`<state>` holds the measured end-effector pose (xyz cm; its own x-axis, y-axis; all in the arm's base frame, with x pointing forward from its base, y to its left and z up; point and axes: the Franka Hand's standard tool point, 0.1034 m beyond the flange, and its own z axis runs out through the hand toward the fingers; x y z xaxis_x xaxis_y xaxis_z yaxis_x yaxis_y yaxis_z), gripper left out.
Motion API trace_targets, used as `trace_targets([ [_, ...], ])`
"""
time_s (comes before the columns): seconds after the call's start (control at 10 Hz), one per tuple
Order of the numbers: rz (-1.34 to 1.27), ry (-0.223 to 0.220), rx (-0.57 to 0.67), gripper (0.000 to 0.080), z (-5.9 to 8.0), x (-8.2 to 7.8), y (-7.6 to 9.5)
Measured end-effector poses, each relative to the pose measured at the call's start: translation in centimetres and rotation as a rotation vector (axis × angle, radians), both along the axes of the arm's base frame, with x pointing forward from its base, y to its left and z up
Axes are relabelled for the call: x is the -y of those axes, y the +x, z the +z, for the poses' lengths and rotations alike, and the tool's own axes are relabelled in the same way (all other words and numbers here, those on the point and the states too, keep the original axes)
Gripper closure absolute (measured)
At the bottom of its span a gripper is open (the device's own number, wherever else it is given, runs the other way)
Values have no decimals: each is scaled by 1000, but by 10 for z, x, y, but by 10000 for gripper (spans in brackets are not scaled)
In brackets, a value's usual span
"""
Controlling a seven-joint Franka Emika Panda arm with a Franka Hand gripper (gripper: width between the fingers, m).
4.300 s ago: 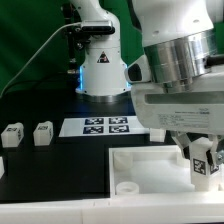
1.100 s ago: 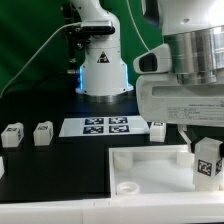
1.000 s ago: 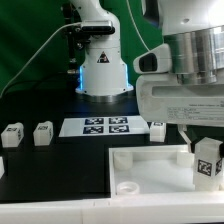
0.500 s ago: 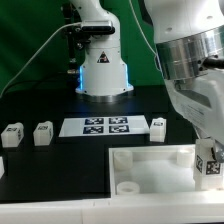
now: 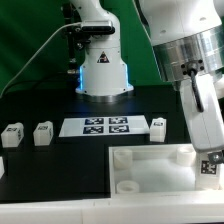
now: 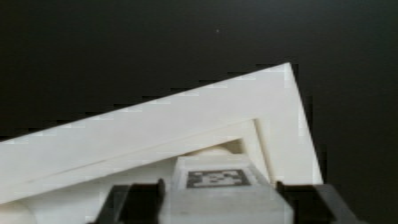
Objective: Assemble one leg
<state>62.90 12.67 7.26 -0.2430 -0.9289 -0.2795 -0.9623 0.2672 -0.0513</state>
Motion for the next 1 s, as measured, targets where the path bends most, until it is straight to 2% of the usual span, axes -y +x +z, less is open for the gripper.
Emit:
trace_targets([
  [0.1,1,0,0,426,0,0,0],
  [0.2,3,0,1,275,0,0,0],
  [0.3,55,-6,-2,275,-1,-2,-3],
  [0.4,126,-10,-9,178,-2,-5,-8],
  [0.7,517,-74,73,151,2,-3,-9],
  [0.8,662,-110,98,151,2,-3,-9],
  [1.0,875,-140,143,150,1,-4,-9],
])
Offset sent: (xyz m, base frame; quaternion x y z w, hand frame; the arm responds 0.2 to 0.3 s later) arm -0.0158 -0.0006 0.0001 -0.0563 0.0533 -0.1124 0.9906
